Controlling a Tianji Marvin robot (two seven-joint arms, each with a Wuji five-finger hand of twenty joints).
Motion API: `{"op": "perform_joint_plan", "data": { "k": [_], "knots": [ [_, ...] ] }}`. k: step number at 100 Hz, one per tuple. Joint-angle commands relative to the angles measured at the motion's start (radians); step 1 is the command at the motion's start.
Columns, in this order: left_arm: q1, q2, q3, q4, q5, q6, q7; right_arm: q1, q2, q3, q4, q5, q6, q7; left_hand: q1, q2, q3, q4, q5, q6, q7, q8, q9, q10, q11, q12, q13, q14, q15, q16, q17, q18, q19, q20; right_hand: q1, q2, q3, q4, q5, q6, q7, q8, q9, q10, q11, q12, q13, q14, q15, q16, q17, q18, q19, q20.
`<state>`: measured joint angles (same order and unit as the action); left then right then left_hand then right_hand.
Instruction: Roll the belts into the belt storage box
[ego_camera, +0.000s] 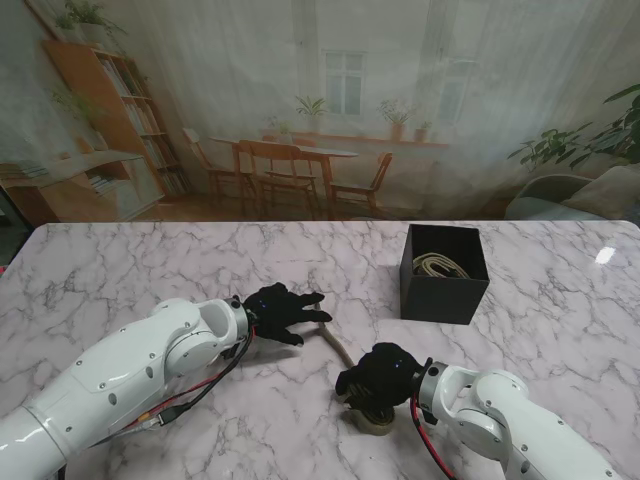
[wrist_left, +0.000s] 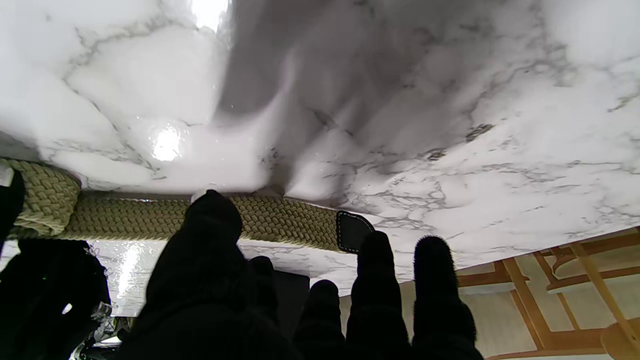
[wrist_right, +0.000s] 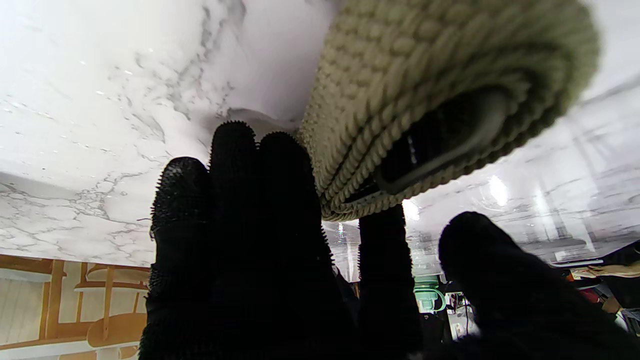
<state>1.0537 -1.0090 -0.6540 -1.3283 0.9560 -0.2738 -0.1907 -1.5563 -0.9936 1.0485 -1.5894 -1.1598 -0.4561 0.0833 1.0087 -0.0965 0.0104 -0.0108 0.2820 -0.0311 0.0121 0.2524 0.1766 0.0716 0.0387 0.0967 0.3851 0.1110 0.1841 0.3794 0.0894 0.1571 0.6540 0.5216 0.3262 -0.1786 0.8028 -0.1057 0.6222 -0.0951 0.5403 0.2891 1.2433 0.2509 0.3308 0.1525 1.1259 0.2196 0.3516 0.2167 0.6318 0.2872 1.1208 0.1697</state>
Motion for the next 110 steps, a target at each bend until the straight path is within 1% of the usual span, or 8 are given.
{"op": "perform_joint_plan", "data": {
  "k": [1,30,43,54,67,75,85,110],
  "knots": [
    [-0.015,-0.020,0.010,0.018,-0.011,0.012,0.003,-0.012,0.004,-0.002,0.009,-0.008,-0.004,0.008,0.055,0.043,0.019,0.001,-0.044,-0.024,-0.007,-0.002,-0.040,0.000,-0.002,-0.005,-0.030,-0.018,-0.010,-0.013,-0.011,-0.013,0.005,-0.007,-0.028,-0.030,0.025,0.028,0.144,0.104,0.123,0.061,-0.082,-0.179,-0.101,0.000,-0.020,-0.171,-0.037,0.021,-0.028,-0.119,-0.024,0.018],
    [-0.107,-0.034,0.133,0.075,-0.056,0.046,-0.001,-0.018,0.004,0.005,0.008,-0.007,-0.014,0.006,0.093,0.058,-0.009,0.001,0.058,-0.069,0.126,0.112,-0.027,0.010,0.038,0.031,-0.033,-0.017,0.007,0.000,-0.015,-0.014,0.038,0.002,-0.027,-0.032,0.029,0.028,0.152,0.095,0.124,0.061,-0.081,-0.183,-0.101,0.000,-0.019,-0.174,-0.037,0.021,-0.027,-0.125,-0.029,0.022],
    [-0.128,-0.034,0.169,0.100,-0.058,0.046,0.002,-0.017,0.003,0.003,0.011,-0.006,-0.015,0.001,0.076,-0.004,-0.008,0.001,0.161,-0.080,0.340,0.366,-0.002,0.024,0.111,0.090,-0.027,0.009,0.030,0.029,-0.010,-0.003,0.067,0.019,-0.027,-0.033,0.030,0.028,0.152,0.089,0.124,0.061,-0.082,-0.184,-0.102,0.000,-0.019,-0.173,-0.037,0.021,-0.029,-0.119,-0.032,0.023],
    [-0.131,-0.029,0.181,0.110,-0.038,0.040,0.013,-0.018,0.003,0.003,0.012,-0.013,-0.016,-0.012,0.072,-0.080,-0.005,0.001,0.262,-0.088,0.494,0.484,0.062,0.037,0.158,0.128,-0.014,0.022,0.046,0.046,-0.004,0.006,0.090,0.032,-0.030,-0.031,0.028,0.029,0.144,0.070,0.121,0.061,-0.094,-0.191,-0.103,0.001,-0.032,-0.167,-0.039,0.024,-0.069,-0.070,-0.046,0.023],
    [-0.123,-0.020,0.177,0.114,-0.004,0.032,0.024,-0.022,0.005,0.004,0.010,-0.039,-0.016,-0.029,0.065,-0.094,0.007,-0.001,0.348,-0.086,0.700,0.468,0.198,0.044,0.195,0.201,0.022,0.029,0.069,0.076,0.014,0.015,0.133,0.049,-0.027,-0.034,0.018,0.033,0.127,-0.012,0.106,0.062,-0.152,-0.180,-0.074,0.020,-0.078,-0.138,-0.036,0.055,-0.149,-0.016,-0.047,0.048],
    [-0.117,-0.014,0.170,0.110,0.009,0.032,0.017,-0.026,0.005,0.006,0.009,-0.039,-0.014,-0.037,0.074,-0.095,0.010,-0.002,0.359,-0.074,0.730,0.462,0.245,0.049,0.217,0.229,0.038,0.034,0.084,0.089,0.019,0.017,0.156,0.060,0.005,-0.066,0.012,-0.020,0.065,-0.113,0.106,-0.003,-0.188,-0.181,-0.037,0.038,-0.108,-0.132,-0.044,0.081,-0.185,-0.010,-0.054,0.072],
    [-0.113,-0.009,0.163,0.104,0.020,0.032,0.003,-0.037,0.003,0.016,0.002,-0.031,-0.013,-0.034,0.087,-0.102,0.016,0.000,0.364,-0.052,0.745,0.460,0.263,0.051,0.224,0.245,0.044,0.038,0.089,0.098,0.021,0.019,0.164,0.064,0.020,-0.098,0.015,-0.038,0.010,-0.196,0.124,-0.045,-0.244,-0.177,-0.009,0.055,-0.183,-0.126,-0.055,0.101,-0.237,-0.005,-0.063,0.086],
    [-0.118,-0.006,0.174,0.101,0.020,0.036,-0.010,-0.063,-0.005,0.038,0.004,-0.015,-0.016,-0.091,0.091,-0.105,0.018,0.000,0.366,-0.042,0.758,0.456,0.268,0.050,0.212,0.256,0.045,0.038,0.085,0.103,0.018,0.021,0.165,0.064,0.029,-0.151,0.071,-0.048,-0.036,-0.240,0.120,-0.062,-0.413,-0.144,0.059,0.104,-0.396,-0.113,0.015,0.146,-0.347,-0.012,-0.020,0.148]
  ]
}}
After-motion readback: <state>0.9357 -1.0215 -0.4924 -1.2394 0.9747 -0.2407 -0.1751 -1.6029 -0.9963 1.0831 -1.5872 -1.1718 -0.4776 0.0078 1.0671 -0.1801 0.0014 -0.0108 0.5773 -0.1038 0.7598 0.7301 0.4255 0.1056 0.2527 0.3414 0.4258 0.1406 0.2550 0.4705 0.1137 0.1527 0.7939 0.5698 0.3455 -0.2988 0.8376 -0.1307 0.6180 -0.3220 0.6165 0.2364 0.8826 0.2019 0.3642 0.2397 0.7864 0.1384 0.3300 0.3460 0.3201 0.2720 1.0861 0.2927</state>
